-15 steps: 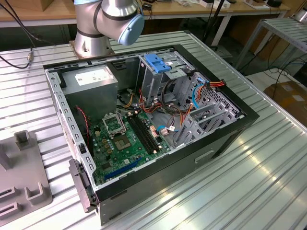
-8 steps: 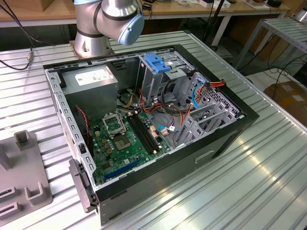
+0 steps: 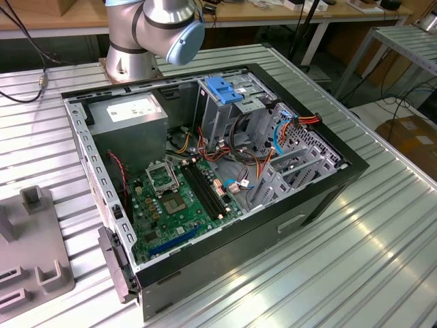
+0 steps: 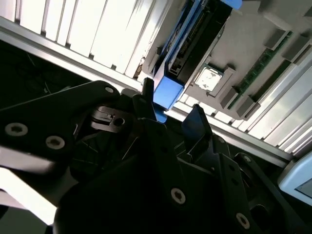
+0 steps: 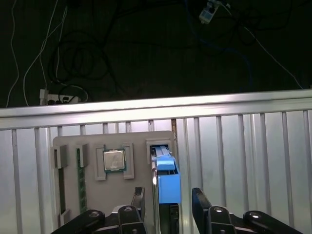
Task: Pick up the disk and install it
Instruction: 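Pick up the disk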
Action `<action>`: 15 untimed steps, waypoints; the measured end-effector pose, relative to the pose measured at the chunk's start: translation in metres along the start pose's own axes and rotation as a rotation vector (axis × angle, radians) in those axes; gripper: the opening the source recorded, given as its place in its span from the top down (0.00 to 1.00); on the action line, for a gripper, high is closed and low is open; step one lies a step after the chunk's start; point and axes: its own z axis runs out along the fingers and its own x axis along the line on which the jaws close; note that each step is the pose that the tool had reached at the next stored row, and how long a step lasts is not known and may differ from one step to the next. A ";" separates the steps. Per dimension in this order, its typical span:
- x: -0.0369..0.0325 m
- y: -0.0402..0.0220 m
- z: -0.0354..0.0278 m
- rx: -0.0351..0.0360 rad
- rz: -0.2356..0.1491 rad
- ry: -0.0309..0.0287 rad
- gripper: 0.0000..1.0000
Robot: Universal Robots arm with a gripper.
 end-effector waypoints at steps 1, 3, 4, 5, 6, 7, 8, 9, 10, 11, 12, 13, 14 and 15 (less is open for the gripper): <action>0.0000 0.0013 0.0020 0.0036 0.000 0.0006 0.49; 0.0001 0.0028 0.0057 0.0142 0.000 -0.0001 0.49; 0.0001 0.0028 0.0067 0.0166 0.000 -0.0003 0.49; 0.0001 0.0029 0.0070 0.0180 0.000 0.0001 0.49; 0.0001 0.0029 0.0070 0.0183 0.000 0.0003 0.49; 0.0001 0.0029 0.0070 0.0184 0.000 0.0003 0.49; 0.0000 0.0029 0.0071 0.0187 0.000 0.0002 0.49; 0.0001 0.0029 0.0071 0.0188 0.000 0.0002 0.49; 0.0001 0.0029 0.0073 0.0187 0.000 0.0002 0.49; 0.0001 0.0029 0.0075 0.0188 0.000 0.0002 0.49; 0.0000 0.0028 0.0082 0.0188 0.000 0.0002 0.49; 0.0001 0.0029 0.0083 0.0187 0.000 0.0003 0.49; 0.0000 0.0029 0.0083 0.0187 0.000 0.0002 0.49; 0.0001 0.0028 0.0084 0.0187 0.000 0.0002 0.49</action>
